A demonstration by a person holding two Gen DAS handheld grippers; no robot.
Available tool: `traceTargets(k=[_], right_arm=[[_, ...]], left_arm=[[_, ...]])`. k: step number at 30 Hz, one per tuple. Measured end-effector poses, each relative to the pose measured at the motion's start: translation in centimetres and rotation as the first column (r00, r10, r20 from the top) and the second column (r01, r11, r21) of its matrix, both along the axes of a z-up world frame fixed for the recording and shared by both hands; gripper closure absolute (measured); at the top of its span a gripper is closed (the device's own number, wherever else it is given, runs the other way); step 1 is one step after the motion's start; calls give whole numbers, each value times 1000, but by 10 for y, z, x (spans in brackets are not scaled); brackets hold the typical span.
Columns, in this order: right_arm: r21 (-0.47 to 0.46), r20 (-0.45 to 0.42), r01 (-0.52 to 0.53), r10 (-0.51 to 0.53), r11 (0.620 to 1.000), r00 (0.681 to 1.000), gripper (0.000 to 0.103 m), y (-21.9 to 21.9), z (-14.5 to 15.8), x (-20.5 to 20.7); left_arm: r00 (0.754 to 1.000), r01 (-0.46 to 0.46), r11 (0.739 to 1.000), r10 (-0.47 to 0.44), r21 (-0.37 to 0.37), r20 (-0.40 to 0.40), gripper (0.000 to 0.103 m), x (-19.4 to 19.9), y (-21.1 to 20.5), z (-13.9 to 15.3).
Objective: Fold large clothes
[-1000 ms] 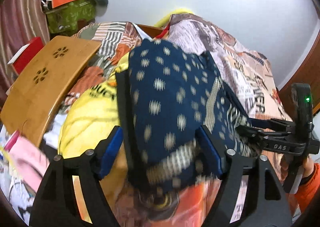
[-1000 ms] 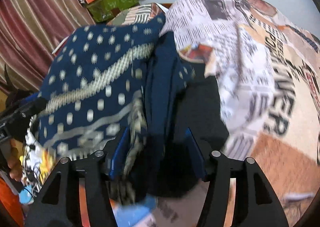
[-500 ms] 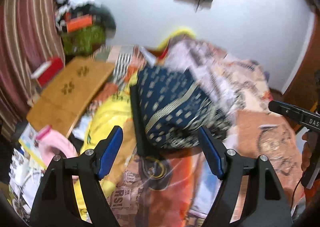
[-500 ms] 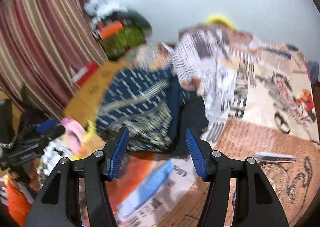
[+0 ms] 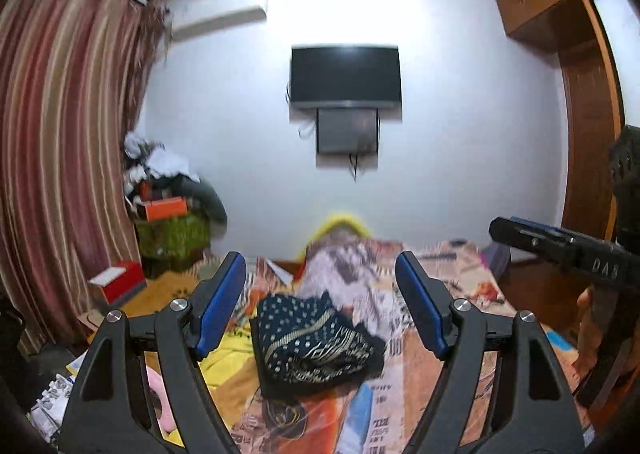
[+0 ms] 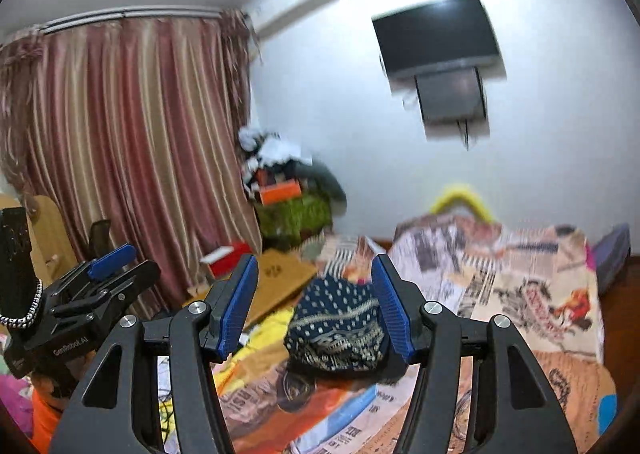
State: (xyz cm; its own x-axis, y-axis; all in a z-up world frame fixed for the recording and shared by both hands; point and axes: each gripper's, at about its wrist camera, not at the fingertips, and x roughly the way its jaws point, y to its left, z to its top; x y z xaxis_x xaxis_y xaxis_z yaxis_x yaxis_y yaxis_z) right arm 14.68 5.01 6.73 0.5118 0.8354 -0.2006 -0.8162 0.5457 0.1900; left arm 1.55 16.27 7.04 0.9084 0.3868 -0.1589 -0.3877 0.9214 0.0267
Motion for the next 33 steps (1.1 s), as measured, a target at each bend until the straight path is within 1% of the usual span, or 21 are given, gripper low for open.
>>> traceTargets(k=[2, 4, 6, 8, 9, 11, 13, 14, 16, 20, 28, 33], right_arm=[[19, 29, 17, -18, 1000, 999, 48, -4, 1, -14], [18, 47, 36, -37, 999, 998, 48, -4, 1, -22], [12, 61, 60, -61, 998, 996, 44, -3, 0, -28], [1, 74, 80, -80, 997, 994, 36, -1, -3, -27], [-6, 79, 91, -90, 996, 993, 35, 0, -4, -28], [-22, 86, 112, -110, 993, 990, 26, 1, -7, -30], [-23, 83, 133, -131, 991, 988, 21, 3, -9, -29], [-21, 78, 140, -138, 990, 987, 17, 2, -9, -30], [-22, 68, 155, -153, 988, 986, 13, 2, -10, -28], [-31, 65, 171, -169, 985, 983, 7, 1, -12, -24], [-30, 65, 173, -170, 985, 983, 6, -8, -13, -27], [-33, 62, 175, -173, 984, 983, 6, -7, -15, -29]], left_arm=[[999, -19, 1000, 18, 4, 46, 26, -13, -10, 1], [997, -41, 999, 41, 4, 65, 26, -21, -17, -1], [996, -49, 999, 50, -16, 73, 23, -28, -17, -4], [996, -50, 997, 54, -55, 73, 15, -32, -14, -8], [996, -53, 997, 58, -61, 73, 14, -34, -14, -9], [993, -84, 994, 89, -63, 74, 10, -39, -14, -12], [991, -105, 992, 110, -68, 74, 7, -40, -12, -14], [990, -110, 991, 116, -73, 76, 6, -42, -13, -15], [989, -116, 990, 122, -80, 78, 6, -43, -11, -17], [988, -129, 990, 134, -64, 73, 4, -45, -14, -20], [990, -122, 990, 127, -69, 62, 3, -40, -16, -26], [991, -119, 991, 122, -62, 55, 2, -38, -18, -28]])
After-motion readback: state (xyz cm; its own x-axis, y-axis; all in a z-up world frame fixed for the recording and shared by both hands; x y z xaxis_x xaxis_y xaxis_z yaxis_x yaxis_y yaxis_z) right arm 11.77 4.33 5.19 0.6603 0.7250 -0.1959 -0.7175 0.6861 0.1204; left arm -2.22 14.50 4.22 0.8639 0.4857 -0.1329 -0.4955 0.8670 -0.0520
